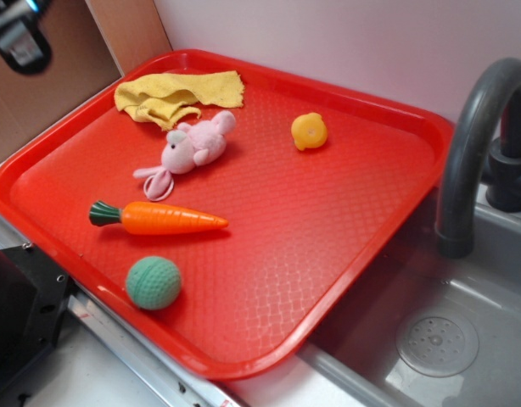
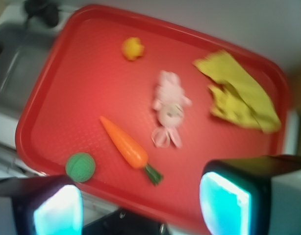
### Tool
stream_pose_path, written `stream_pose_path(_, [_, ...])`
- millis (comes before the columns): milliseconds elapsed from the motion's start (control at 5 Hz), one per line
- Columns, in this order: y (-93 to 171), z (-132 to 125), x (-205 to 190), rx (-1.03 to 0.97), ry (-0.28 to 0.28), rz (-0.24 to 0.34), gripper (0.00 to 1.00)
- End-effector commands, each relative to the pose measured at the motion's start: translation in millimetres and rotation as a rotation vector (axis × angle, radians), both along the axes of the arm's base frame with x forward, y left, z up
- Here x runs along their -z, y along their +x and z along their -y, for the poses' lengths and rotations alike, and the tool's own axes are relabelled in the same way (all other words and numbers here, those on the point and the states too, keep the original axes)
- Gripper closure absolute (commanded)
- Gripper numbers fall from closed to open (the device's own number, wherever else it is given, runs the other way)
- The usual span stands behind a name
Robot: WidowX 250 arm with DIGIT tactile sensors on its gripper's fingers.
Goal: Grab the carrot.
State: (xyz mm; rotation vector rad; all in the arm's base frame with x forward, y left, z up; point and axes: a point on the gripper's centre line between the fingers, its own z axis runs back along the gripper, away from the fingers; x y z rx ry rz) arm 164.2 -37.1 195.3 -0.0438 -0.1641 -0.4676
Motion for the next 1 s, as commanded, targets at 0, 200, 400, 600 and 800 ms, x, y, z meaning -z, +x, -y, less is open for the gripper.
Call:
stream_pose_path(0, [8.6,31.1,32.6,0.277,-0.004,0.012,0.00])
stream_pose_path(200, [8.0,36.8,49.4,0.288,0.039,-0.021,0.00])
stream_pose_path(400, [9.2,38.9,63.8,0.279,0.086,-0.054,0.00])
stream_pose_path(600, [10.5,37.0,84.4,0.277,0.130,-0.067,0.00])
stream_pose_path(800, [10.1,33.8,101.4,0.280,0.162,-0.102,0.00])
